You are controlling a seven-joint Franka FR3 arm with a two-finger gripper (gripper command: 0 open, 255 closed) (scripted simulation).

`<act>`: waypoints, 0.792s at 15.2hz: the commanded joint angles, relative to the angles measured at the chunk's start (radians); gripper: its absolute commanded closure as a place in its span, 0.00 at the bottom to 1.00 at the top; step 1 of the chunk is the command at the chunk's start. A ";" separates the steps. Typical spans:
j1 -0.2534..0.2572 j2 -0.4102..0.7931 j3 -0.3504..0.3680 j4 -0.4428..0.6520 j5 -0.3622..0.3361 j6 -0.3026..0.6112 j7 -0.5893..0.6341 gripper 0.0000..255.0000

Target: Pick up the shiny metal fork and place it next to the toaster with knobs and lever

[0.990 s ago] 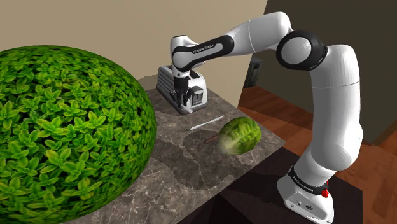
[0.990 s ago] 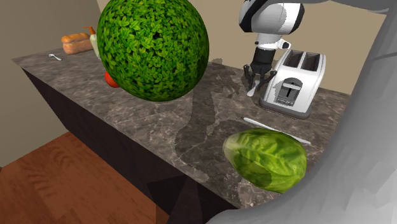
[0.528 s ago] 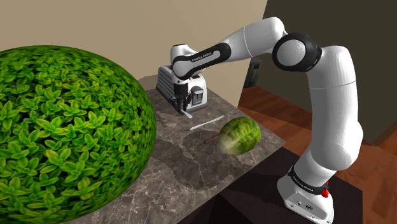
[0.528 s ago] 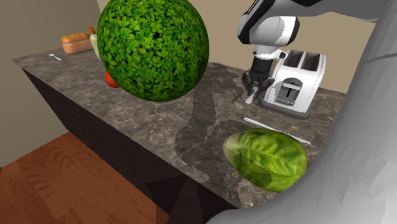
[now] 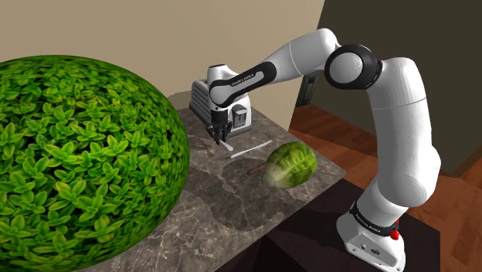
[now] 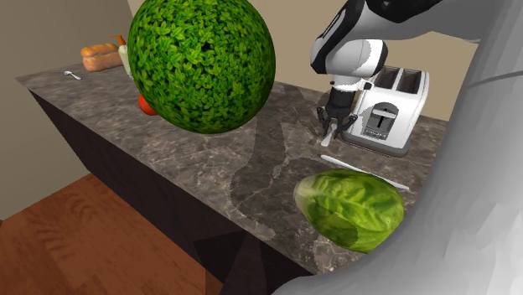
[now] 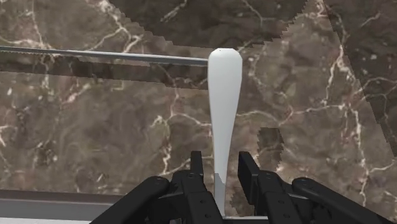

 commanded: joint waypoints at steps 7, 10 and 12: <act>0.003 0.025 -0.004 -0.003 -0.006 0.029 0.002 1.00; 0.003 0.025 -0.004 -0.003 -0.006 0.029 0.002 0.00; 0.003 0.026 -0.004 -0.003 -0.006 0.030 0.002 0.00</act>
